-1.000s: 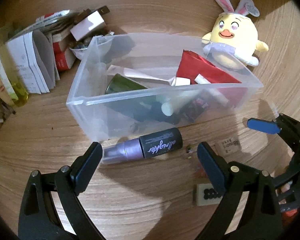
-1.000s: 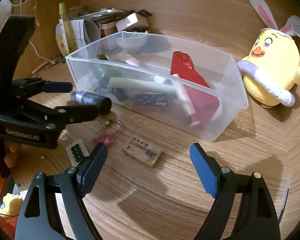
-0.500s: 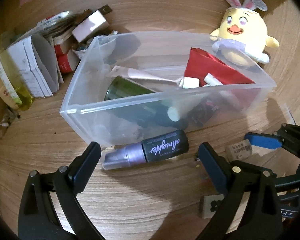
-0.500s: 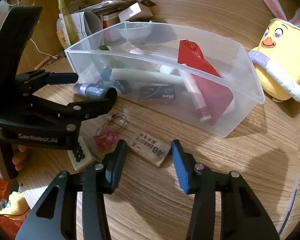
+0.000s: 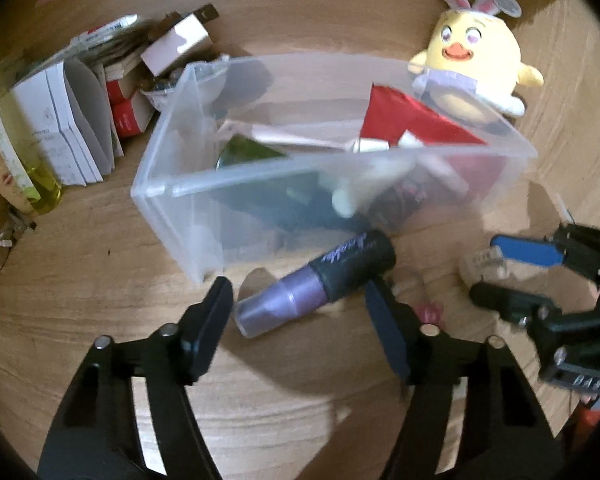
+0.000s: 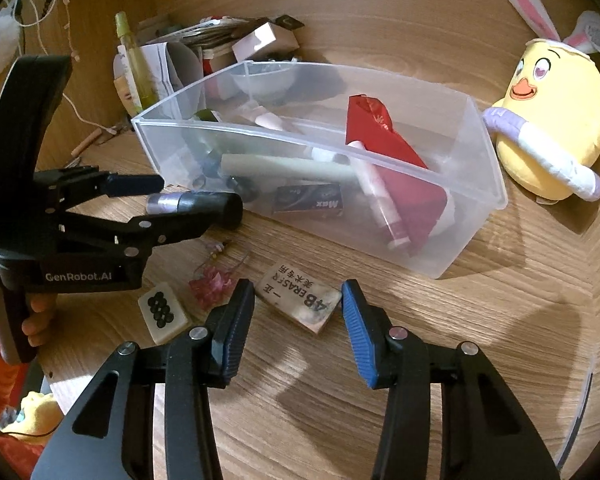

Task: Organize objects
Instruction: 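Grasp the purple-and-black lipstick with the left gripper while the right gripper reaches the wooden eraser tag, then grasp the wooden eraser tag with the right gripper while the left gripper lifts the lipstick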

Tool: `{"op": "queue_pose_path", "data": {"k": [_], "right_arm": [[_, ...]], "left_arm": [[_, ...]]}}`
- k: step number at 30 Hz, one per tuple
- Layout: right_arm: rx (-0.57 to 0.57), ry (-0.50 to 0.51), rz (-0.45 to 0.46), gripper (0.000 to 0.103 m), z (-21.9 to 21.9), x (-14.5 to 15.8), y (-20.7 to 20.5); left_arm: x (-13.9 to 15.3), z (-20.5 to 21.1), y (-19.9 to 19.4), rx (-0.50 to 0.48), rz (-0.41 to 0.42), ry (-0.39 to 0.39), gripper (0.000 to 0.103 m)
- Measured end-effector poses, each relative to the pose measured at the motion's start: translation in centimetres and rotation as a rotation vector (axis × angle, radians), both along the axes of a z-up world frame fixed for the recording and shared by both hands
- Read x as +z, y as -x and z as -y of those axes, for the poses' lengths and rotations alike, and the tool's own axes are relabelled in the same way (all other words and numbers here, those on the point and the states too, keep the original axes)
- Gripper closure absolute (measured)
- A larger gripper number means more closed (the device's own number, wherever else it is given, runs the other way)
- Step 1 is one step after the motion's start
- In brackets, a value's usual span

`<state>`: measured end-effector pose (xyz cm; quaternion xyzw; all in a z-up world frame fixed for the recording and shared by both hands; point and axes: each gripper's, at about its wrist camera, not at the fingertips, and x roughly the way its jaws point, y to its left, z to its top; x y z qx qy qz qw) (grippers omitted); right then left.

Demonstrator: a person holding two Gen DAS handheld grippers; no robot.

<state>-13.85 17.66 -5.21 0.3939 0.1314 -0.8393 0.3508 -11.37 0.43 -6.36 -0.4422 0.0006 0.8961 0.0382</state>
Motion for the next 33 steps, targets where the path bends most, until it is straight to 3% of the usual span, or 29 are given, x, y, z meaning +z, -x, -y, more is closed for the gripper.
{"op": "queue_pose_path", "data": {"k": [5,7,9,11,17,19,24,29,33], "right_arm": [[0.001,0.017,-0.002,0.061,-0.6,0.3,-0.3],[-0.002,0.029,-0.003,0.061,-0.9,0.6,-0.3],[-0.008,0.040,0.001,0.061,-1.1,0.7,-0.1],[-0.012,0.051,0.010,0.061,-1.2,0.8,0.1],[-0.014,0.062,0.015,0.061,-1.5,0.8,0.2],[-0.013,0.065,0.013,0.061,-1.6,0.8,0.1],[-0.018,0.068,0.013,0.061,-2.0,0.7,0.2],[-0.026,0.081,0.021,0.061,-2.3,0.8,0.4],[-0.026,0.086,0.016,0.061,-2.4,0.9,0.3]], "left_arm": [[0.2,0.9,-1.1,-0.009,0.019,-0.020,0.043],[0.9,0.8,-1.4,-0.016,-0.005,-0.017,0.040],[1.6,0.3,-1.5,-0.030,-0.037,0.002,0.029],[2.0,-0.4,-1.4,-0.056,-0.057,0.022,0.027],[0.8,-2.1,0.8,-0.137,-0.011,0.030,0.027],[0.3,-2.2,1.3,-0.152,0.008,0.001,0.032],[-0.4,-2.4,0.8,-0.178,0.024,-0.015,0.069],[0.0,-2.2,-0.9,-0.166,0.003,-0.023,0.078],[0.7,-1.6,-2.2,-0.151,-0.026,-0.040,0.078]]}}
